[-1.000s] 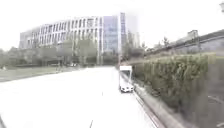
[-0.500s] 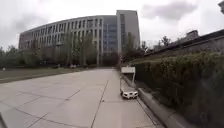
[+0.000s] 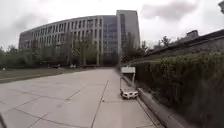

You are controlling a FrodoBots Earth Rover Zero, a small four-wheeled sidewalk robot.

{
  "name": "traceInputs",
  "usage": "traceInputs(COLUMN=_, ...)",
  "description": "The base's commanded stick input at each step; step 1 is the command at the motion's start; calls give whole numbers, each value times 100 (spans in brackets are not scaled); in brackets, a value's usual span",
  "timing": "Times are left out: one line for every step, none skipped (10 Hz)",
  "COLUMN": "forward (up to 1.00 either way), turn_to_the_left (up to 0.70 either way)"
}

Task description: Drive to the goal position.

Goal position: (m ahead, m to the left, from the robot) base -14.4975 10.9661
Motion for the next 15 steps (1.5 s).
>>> traceInputs(forward=70, turn_to_the_left=35)
traceInputs(forward=70, turn_to_the_left=35)
traceInputs(forward=70, turn_to_the_left=35)
traceInputs(forward=70, turn_to_the_left=35)
traceInputs(forward=70, turn_to_the_left=35)
traceInputs(forward=70, turn_to_the_left=35)
traceInputs(forward=70, turn_to_the_left=35)
traceInputs(forward=70, turn_to_the_left=35)
traceInputs(forward=70, turn_to_the_left=35)
traceInputs(forward=70, turn_to_the_left=35)
traceInputs(forward=70, turn_to_the_left=35)
traceInputs(forward=70, turn_to_the_left=35)
traceInputs(forward=70, turn_to_the_left=35)
traceInputs(forward=70, turn_to_the_left=35)
traceInputs(forward=70, turn_to_the_left=35)
